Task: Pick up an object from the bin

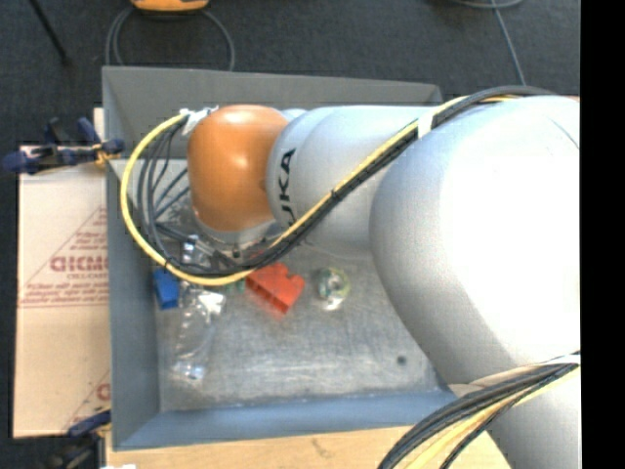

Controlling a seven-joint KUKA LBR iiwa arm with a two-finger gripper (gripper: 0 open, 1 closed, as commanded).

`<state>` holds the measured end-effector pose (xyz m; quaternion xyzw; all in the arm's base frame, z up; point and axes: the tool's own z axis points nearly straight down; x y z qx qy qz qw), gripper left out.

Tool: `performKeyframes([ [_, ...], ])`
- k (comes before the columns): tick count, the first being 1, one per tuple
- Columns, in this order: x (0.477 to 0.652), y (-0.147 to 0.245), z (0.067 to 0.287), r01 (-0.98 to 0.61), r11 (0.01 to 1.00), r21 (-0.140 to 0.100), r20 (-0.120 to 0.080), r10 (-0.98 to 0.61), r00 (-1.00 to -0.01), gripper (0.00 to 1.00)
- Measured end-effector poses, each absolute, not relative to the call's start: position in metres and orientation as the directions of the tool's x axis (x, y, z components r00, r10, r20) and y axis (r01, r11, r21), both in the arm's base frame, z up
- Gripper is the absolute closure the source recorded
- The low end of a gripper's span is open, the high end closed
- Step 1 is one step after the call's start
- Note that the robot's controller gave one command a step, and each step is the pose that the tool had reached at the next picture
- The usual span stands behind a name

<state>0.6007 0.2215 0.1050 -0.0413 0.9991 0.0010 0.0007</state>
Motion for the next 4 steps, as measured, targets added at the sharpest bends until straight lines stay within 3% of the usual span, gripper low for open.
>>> performKeyframes([
  [1,0.602,0.222,0.105,-0.08,0.997,0.003,-0.005,-0.08,-0.997,0.0],
  [2,0.592,0.238,0.09,-0.447,0.895,0.0,-0.005,-0.447,-0.894,0.0],
  [3,0.592,0.238,0.091,-0.441,0.897,0.002,-0.004,-0.441,-0.897,1.0],
  [4,0.607,0.183,0.247,-0.714,0.7,-0.007,-0.01,-0.714,-0.7,1.0],
])
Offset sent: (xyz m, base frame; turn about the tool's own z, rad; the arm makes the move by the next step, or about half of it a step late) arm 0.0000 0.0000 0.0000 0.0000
